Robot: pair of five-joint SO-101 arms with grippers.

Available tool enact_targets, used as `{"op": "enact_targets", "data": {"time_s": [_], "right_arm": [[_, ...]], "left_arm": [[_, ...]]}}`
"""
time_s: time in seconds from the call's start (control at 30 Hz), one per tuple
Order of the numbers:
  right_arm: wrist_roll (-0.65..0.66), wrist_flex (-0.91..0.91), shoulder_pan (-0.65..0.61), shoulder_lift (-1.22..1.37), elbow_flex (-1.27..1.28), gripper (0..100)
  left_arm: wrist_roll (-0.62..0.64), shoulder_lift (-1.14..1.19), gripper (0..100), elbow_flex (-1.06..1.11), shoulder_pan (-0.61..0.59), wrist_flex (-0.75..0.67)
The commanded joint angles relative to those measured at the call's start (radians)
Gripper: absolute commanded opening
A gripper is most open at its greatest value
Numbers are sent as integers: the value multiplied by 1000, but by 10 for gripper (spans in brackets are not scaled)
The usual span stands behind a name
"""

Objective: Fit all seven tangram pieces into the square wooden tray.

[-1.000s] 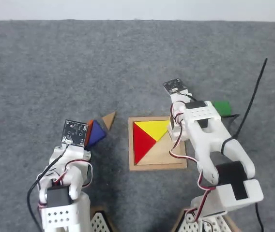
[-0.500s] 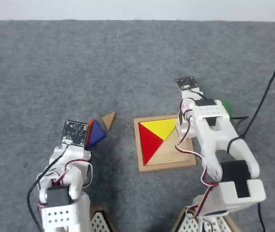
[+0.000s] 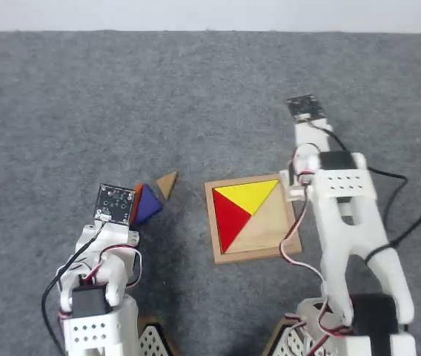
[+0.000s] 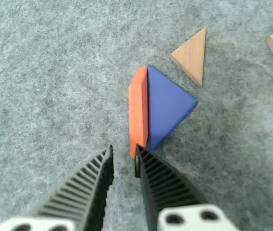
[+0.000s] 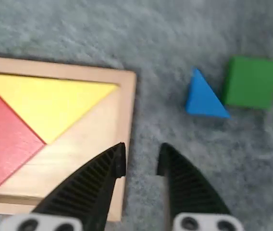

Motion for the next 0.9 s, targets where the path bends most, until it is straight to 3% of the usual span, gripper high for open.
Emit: {"op": "enact_targets", "data": {"time_s": [0.0,0.13,0.4,0.77,0.87], "right_arm": [[-11,-24,101,-73,-8,18],[-2,-134,173,-97,110,24],[40,-234,191,-105,253,34],[48,-237,84,-94,276,34],[48,-234,79,-94,278,34]], "left_arm": [[-5,2,70,-7,-5,11],[-5,2,70,-7,-5,11],[-3,2,70,-7,-2,11],[-14,-2,71,-7,-5,-2],[-157,-2,72,-8,-35,-40]]}}
